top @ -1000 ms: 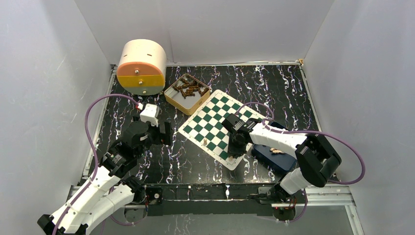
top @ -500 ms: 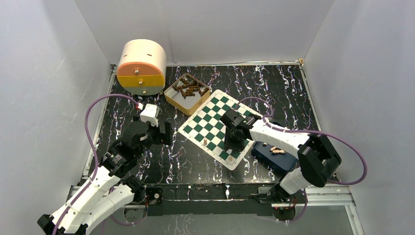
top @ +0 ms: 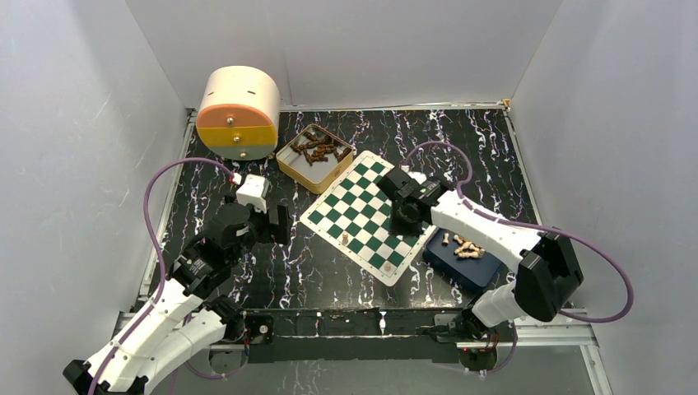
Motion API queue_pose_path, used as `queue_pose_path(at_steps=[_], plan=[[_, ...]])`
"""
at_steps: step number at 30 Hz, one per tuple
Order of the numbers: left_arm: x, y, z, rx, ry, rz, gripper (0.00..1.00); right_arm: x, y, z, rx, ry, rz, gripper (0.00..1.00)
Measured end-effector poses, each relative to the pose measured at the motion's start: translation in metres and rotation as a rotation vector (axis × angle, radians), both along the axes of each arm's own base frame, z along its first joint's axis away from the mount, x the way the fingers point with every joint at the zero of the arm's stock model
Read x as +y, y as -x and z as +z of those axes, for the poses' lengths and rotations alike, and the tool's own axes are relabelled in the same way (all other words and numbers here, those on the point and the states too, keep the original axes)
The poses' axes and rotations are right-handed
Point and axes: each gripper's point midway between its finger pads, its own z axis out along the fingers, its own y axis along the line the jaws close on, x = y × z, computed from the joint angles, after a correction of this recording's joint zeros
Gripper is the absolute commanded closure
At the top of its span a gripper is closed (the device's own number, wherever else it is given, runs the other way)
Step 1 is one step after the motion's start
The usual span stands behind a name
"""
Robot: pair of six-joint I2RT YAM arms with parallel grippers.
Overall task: Set up the chess pieces on the board
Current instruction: Pick up the chess piece from the storage box.
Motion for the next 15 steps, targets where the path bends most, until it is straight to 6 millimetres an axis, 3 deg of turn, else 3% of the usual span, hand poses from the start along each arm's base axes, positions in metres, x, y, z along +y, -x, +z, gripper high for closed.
queue_pose_path(at_steps=[3, 10, 15], plan=[[0.000, 0.000, 0.000, 0.000, 0.001, -0.003, 0.02, -0.023, -0.009, 0.006, -0.019, 0.035, -0.050, 0.64], [-0.001, 0.001, 0.000, 0.001, 0.003, -0.006, 0.02, -0.096, -0.041, 0.036, -0.131, 0.036, -0.238, 0.64], [-0.001, 0.001, 0.000, 0.002, 0.003, -0.009, 0.02, -0.145, -0.043, 0.025, -0.130, 0.078, -0.342, 0.64]])
